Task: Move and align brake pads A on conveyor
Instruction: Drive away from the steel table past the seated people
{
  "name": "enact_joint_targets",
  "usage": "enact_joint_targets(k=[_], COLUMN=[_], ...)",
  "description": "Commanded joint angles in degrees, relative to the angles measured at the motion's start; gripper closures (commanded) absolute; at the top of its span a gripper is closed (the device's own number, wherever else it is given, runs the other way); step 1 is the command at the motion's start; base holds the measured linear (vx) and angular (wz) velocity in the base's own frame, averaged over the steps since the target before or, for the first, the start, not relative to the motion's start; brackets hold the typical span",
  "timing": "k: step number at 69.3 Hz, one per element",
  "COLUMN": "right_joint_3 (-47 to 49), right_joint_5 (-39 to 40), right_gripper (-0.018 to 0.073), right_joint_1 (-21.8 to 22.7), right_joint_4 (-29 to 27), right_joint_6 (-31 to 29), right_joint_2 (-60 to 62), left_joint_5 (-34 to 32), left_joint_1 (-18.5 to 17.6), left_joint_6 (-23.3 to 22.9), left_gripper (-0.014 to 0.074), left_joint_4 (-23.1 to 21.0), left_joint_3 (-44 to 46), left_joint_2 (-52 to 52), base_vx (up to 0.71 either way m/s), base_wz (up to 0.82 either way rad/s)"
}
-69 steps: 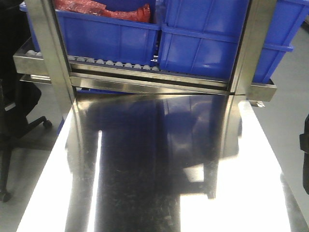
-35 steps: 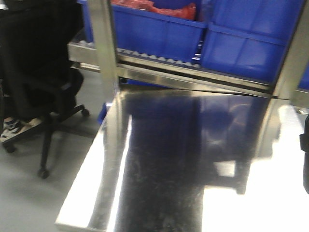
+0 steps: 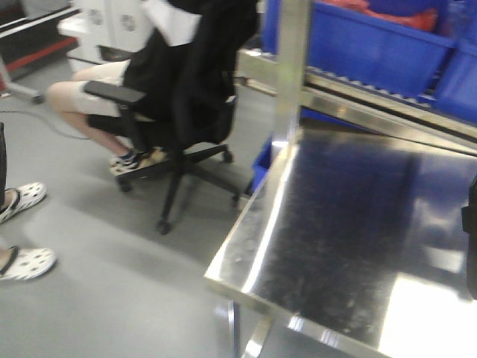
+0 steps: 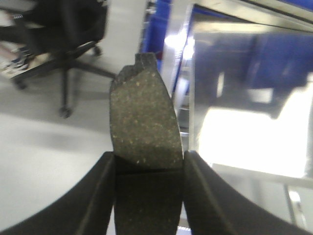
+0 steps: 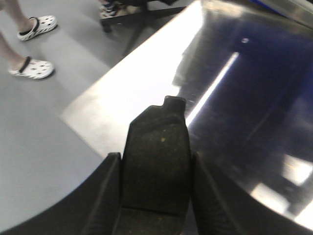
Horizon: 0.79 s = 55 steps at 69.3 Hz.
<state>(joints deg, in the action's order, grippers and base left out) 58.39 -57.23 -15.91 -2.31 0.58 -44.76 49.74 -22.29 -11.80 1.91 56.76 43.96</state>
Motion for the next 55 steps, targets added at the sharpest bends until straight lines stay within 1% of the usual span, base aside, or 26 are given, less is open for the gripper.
enact_joint_targets(k=[1,55], right_joint_3=[1.57,1.57], right_joint_5=[4.75,4.75], right_gripper=[0.0567,0.0567], right_joint_1=[0.07,0.07], right_joint_4=[-0.15,-0.15], right_joint_6=[-0.58,-0.58], right_joint_2=[0.22,0.22], left_joint_5=[-4.67,-4.67], left_joint_1=[-0.31,-0.31], left_joint_6=[-0.48,-0.48], left_gripper=[0.0603,0.0603], left_joint_4=[0.05,0.05], left_joint_3=[1.6,1.6], left_joint_2=[-0.29,-0.29], base_vx=[-0.17,-0.17], base_wz=[0.67,0.71])
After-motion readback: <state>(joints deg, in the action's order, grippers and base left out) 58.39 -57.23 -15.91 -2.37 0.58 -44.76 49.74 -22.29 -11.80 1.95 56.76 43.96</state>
